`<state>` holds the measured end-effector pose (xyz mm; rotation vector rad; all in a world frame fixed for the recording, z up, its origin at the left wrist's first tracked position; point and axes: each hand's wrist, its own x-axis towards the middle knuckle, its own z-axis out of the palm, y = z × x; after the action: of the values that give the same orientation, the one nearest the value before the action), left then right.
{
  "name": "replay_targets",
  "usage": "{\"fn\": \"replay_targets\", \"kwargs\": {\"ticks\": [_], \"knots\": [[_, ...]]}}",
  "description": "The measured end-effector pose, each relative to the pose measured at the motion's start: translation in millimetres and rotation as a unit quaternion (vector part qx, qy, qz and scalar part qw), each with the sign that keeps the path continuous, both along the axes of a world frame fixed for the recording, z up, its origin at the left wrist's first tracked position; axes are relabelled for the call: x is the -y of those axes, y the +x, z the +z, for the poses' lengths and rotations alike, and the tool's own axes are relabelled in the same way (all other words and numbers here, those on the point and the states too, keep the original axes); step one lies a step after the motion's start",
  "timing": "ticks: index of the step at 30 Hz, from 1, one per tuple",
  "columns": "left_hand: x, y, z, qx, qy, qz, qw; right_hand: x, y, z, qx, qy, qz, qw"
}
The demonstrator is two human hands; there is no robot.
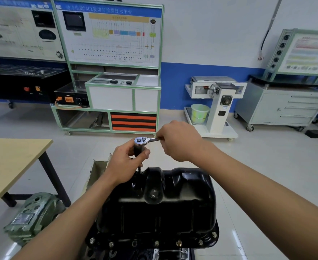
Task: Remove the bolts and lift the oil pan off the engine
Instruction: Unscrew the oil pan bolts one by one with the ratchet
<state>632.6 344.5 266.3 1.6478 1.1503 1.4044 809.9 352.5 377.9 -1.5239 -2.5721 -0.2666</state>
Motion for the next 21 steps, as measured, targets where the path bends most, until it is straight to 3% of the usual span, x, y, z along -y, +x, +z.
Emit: {"fn": "replay_targets", "kwargs": {"ticks": [10,17,21], "knots": [[-0.5,-2.5,0.4,0.033,-0.018,-0.013,0.999,-21.7,3.4,-16.9,-0.068,-0.106,0.05,0.991],[-1.4,-2.2,-0.3,0.049,-0.014,0.003,0.999,-8.2,11.6,-15.3,-0.061,-0.024,0.029,0.997],[-2.0,-1.9,0.4,0.048,-0.013,0.012,0.999,6.9,9.9,-6.9,-0.099,-0.07,0.016,0.992]]}}
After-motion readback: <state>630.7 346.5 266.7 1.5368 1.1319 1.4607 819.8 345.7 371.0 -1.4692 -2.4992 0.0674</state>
